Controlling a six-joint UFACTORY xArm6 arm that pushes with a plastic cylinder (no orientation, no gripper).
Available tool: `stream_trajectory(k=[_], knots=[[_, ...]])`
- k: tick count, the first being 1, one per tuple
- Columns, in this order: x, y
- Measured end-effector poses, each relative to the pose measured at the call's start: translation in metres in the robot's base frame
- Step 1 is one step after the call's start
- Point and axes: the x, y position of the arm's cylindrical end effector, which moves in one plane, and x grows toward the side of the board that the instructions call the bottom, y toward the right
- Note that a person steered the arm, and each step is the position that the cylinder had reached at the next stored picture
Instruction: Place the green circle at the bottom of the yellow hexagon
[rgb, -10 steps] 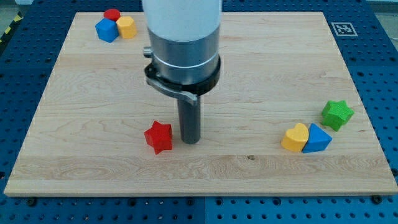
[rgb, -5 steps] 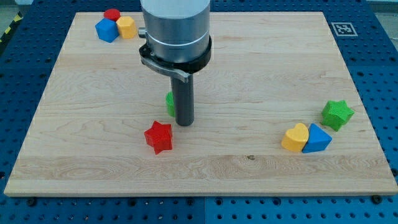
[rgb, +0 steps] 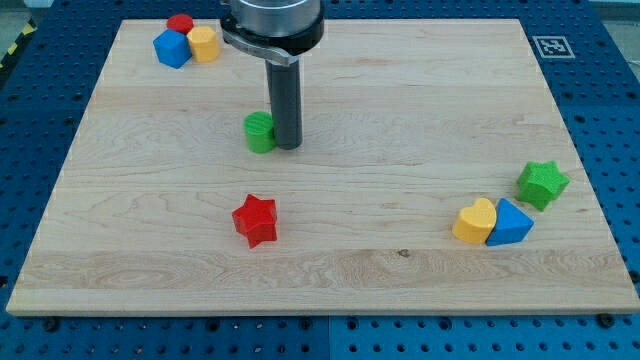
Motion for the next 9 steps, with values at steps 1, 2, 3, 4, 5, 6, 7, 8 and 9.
stream_trajectory(k=[1, 2, 3, 4, 5, 6, 7, 8, 9], knots=[[0.0, -0.011], [0.0, -0.035], [-0.003, -0.066], [-0.003, -0.095], [-0.004, -0.095], [-0.004, -0.112], [-0.004, -0.131], [-0.004, -0.132], [-0.014, -0.132]])
